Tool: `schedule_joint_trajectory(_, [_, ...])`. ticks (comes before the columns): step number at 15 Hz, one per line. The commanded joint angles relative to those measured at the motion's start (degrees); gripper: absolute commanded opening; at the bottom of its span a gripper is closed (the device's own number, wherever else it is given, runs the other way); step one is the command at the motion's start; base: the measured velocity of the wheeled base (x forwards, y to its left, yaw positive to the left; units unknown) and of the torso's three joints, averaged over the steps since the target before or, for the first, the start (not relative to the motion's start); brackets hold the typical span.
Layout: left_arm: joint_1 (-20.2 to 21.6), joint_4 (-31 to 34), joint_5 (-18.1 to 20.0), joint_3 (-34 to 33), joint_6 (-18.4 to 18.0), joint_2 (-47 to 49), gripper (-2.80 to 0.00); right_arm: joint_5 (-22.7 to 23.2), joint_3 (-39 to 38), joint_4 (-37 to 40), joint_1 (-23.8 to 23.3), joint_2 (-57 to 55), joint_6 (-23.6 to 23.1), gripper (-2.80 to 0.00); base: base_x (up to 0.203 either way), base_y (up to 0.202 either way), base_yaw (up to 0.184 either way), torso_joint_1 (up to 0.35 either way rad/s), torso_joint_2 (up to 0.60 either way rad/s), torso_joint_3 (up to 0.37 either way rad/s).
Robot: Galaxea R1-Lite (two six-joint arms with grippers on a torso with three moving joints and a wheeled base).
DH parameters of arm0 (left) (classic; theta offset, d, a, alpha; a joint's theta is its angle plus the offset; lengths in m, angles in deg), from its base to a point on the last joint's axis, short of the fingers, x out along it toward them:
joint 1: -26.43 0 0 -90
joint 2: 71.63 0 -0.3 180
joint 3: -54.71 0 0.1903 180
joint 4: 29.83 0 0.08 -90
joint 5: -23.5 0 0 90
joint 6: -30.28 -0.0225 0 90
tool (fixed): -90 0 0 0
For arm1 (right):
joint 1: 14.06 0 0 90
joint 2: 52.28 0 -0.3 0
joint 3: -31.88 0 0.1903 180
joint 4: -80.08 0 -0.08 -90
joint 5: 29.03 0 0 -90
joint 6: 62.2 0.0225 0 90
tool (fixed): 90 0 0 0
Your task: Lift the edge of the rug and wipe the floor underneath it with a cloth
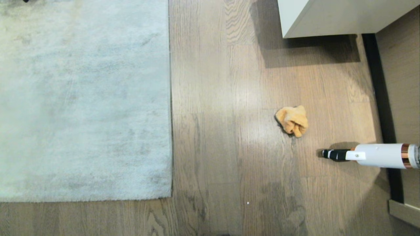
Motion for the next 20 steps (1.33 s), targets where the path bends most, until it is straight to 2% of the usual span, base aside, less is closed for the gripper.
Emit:
schedule_joint_trajectory(1, [0.01,-0.16,-0.18,0.0,0.03,0.0,-2.8,-0.02,0.0,-0.03,0.01,-0.1,-0.01,-2.8,0.0,0.0,0.0,0.007,0.0,0.189])
schedule_joint_trajectory(20, [-0.07,-0.16,-0.09,0.0,0.21,0.0,-2.8,0.03,0.0,-0.03,0.01,-0.1,-0.01,-2.8,0.0,0.0,0.0,0.002,0.0,0.205])
